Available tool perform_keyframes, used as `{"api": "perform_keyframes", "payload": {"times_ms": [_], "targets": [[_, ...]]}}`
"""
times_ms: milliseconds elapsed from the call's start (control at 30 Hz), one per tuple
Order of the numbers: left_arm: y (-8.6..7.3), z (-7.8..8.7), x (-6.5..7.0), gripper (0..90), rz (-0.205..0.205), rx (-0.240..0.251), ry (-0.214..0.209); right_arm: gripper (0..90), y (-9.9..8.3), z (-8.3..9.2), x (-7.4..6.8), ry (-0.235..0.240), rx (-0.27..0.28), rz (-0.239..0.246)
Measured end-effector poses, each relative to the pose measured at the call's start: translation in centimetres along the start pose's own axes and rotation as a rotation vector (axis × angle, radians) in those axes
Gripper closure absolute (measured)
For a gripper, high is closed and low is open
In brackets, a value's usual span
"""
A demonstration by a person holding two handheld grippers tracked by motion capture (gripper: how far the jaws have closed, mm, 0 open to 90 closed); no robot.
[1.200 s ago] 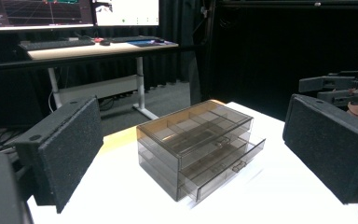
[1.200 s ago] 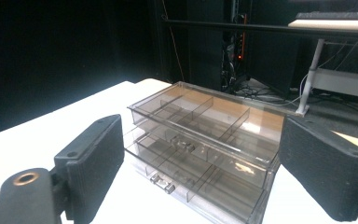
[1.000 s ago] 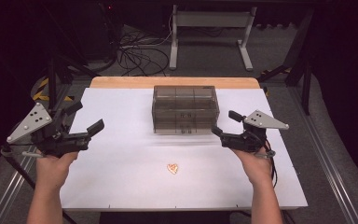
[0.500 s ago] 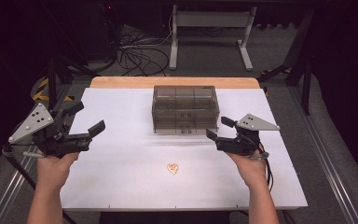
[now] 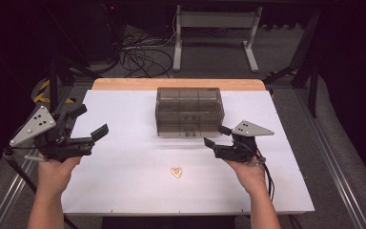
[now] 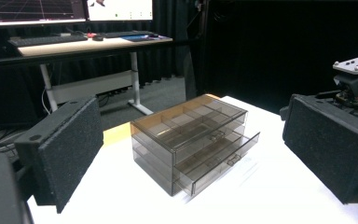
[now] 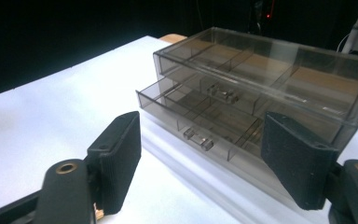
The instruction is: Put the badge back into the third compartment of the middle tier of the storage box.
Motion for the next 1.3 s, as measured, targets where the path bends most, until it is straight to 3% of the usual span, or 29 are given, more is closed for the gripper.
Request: {"api": "perform_keyframes", "payload": {"times_ms": [1300], "targets": [[-0.3,-0.2,0.0,6.0,0.0,-0.022,-0.009,53.4,-2.3,-4.8,-3.6,0.19,-0.182,0.043]]}}
Point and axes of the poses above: each handheld gripper's, and its own axes: z roughly backward along the jaws, y roughly out of its top, x roughly to its right, the point moved 7 cm from there along -z, roughly forward along the jaws, and after that the axes turned 12 degrees about -x, right-handed, at the moved point
